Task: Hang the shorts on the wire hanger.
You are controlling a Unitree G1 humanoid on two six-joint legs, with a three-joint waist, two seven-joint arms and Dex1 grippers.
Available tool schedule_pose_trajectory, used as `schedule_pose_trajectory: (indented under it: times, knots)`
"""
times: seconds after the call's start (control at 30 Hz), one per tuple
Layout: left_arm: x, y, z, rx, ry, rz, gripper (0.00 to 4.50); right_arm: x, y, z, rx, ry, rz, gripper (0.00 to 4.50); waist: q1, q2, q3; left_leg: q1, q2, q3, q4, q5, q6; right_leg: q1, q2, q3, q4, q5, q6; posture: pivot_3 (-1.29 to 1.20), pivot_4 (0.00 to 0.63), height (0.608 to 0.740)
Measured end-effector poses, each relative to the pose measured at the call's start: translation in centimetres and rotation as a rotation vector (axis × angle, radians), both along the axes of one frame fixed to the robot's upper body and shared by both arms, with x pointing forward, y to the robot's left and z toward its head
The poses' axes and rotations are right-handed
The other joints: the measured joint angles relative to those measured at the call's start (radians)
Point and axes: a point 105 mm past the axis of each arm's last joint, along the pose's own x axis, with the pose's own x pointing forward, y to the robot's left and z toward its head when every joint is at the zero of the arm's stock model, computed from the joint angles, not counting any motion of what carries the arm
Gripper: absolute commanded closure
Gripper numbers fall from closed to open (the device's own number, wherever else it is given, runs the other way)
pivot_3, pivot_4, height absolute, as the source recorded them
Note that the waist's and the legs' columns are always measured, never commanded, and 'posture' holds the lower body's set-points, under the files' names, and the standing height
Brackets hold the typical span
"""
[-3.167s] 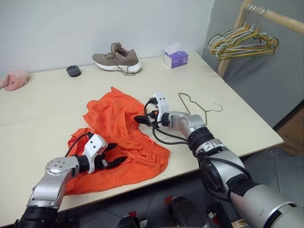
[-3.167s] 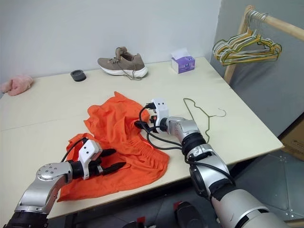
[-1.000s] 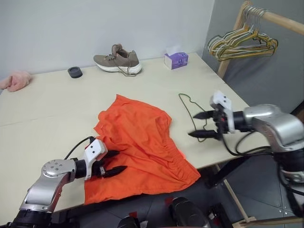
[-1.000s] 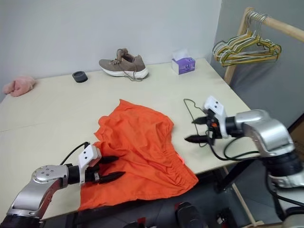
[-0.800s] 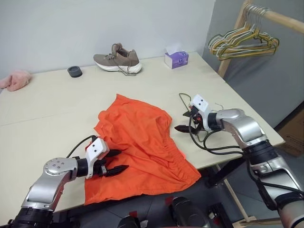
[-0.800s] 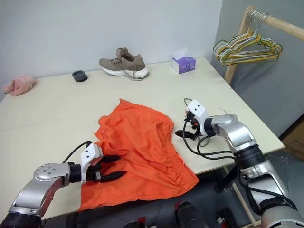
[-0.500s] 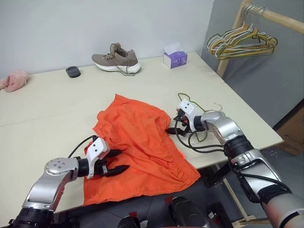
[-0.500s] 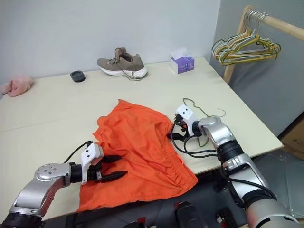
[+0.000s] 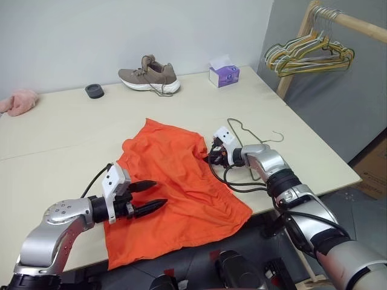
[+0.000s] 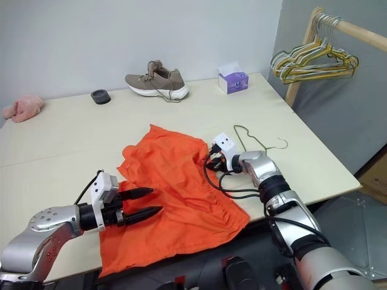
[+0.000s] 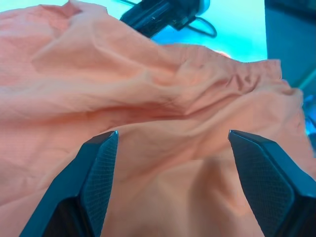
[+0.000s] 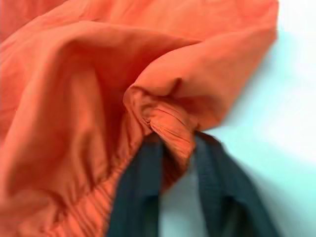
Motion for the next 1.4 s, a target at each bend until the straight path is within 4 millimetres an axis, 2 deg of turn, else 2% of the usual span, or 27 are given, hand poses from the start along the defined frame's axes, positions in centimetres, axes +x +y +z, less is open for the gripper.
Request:
schedule_pose_trajectory:
  times: [0.27,0.5,0.57,0.63,0.73,0.9,1.0,1.07,1.2,1.3,1.4]
  knots:
    - [0.4,1.1,-0.2,0.043,-0.008,0.042,0.73,1.1,-3.1,3.8,-0.116,-0.222,-0.009,4.48,0.021,0.0,0.0,0.0,0.0,0.0,0.0,0.0,0.0,0.0,0.0,0.0,-0.001,0.0,0.0,-0.19,0.058,0.74]
    - [2.6,2.8,-0.4,0.126,-0.111,0.141,0.73,0.2,-4.9,3.6,-0.299,-0.355,0.026,4.48,0.028,0.0,0.0,0.0,0.0,0.001,0.0,0.0,0.0,0.0,0.0,0.001,-0.001,0.0,0.0,-0.22,0.068,0.74]
    - [2.9,2.3,-0.7,0.13,-0.127,0.13,0.73,0.5,-4.8,3.7,-0.312,-0.385,0.003,4.48,0.026,0.0,0.0,0.0,0.0,0.001,0.0,0.0,0.0,0.0,0.0,0.001,-0.001,0.0,0.0,-0.22,0.068,0.74]
    - [3.1,1.8,-0.9,0.128,-0.134,0.113,0.73,0.3,-3.8,3.8,-0.273,-0.374,0.012,4.48,0.019,0.0,0.0,0.0,0.0,0.001,0.0,0.0,0.0,0.0,0.0,0.001,0.0,0.0,0.0,-0.22,0.068,0.74]
    - [3.3,1.2,-1.1,0.126,-0.137,0.09,0.73,0.0,-2.6,4.0,-0.221,-0.354,0.02,3.73,0.015,0.0,0.0,0.0,0.0,0.001,0.0,0.0,0.0,0.0,0.0,0.0,0.0,0.0,0.0,-0.22,0.069,0.74]
    - [3.6,0.8,-1.4,0.113,-0.139,0.085,0.73,-0.3,-2.3,4.8,-0.211,-0.363,0.016,1.98,0.017,0.0,0.0,0.0,0.0,0.0,0.0,0.0,0.0,0.0,0.0,0.0,0.0,0.0,0.0,-0.22,0.071,0.74]
    - [3.6,0.6,-1.5,0.109,-0.137,0.08,0.73,-0.1,-3.9,5.6,-0.206,-0.378,-0.041,0.94,0.022,0.0,0.0,-0.001,0.0,0.0,0.0,0.0,0.0,0.0,0.0,0.0,-0.001,0.0,0.0,-0.22,0.073,0.74]
    - [3.6,0.5,-1.6,0.102,-0.136,0.08,0.73,0.2,-5.9,6.7,-0.191,-0.387,-0.118,0.27,0.028,0.0,0.0,-0.001,0.0,0.0,0.0,0.0,0.0,0.0,0.0,0.0,-0.001,0.0,0.0,-0.22,0.075,0.74]
    - [3.5,0.0,-1.6,0.068,-0.128,0.076,0.73,0.1,-8.9,8.4,-0.105,-0.381,-0.262,0.27,0.036,0.0,0.0,0.0,0.0,0.0,0.0,0.0,0.0,0.0,0.0,0.0,-0.001,0.0,0.0,-0.22,0.079,0.74]
    - [3.5,-0.3,-1.4,0.055,-0.133,0.067,0.73,-0.1,-11.3,7.6,-0.061,-0.341,-0.39,0.27,0.037,0.0,0.0,0.0,0.0,0.001,0.0,0.0,0.0,0.0,0.0,0.001,-0.001,0.0,0.0,-0.23,0.082,0.74]
    - [3.7,-0.5,-1.2,0.052,-0.141,0.059,0.73,0.5,-14.3,6.1,-0.058,-0.28,-0.589,0.27,0.036,0.0,0.0,0.0,0.0,0.002,0.001,0.0,0.0,0.0,0.0,0.002,-0.001,0.0,0.0,-0.23,0.083,0.74]
